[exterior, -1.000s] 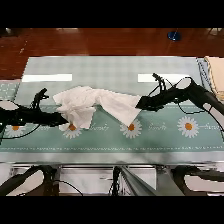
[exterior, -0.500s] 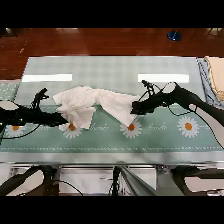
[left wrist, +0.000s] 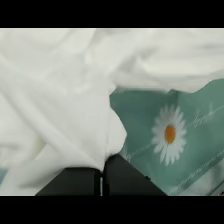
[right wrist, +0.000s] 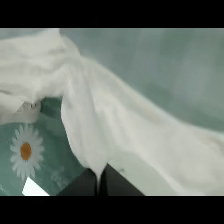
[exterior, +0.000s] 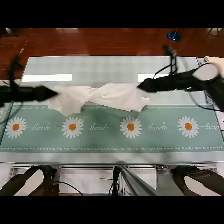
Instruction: Fold the shirts.
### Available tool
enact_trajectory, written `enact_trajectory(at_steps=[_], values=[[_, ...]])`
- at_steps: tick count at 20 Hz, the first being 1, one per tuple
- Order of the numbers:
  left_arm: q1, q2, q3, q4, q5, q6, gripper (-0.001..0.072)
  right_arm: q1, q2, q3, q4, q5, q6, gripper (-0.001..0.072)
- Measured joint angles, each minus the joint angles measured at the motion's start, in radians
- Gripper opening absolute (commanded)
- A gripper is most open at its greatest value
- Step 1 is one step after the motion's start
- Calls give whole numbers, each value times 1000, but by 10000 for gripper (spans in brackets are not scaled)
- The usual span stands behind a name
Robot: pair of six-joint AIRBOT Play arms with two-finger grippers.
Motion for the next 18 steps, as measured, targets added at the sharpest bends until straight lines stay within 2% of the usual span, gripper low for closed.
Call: enact_trajectory(at_steps=[5,9,14,18], values=[[49,139,396,-93,10,0,28,-120,224,252,-32,-35,6,24],[68,228,631,-90,70,0,28,-218,341,454,-115,-63,47,24],[74,354,739,28,95,-62,27,-288,411,661,-240,-11,144,24],[74,475,760,92,76,-120,26,-303,426,779,-303,137,213,24]])
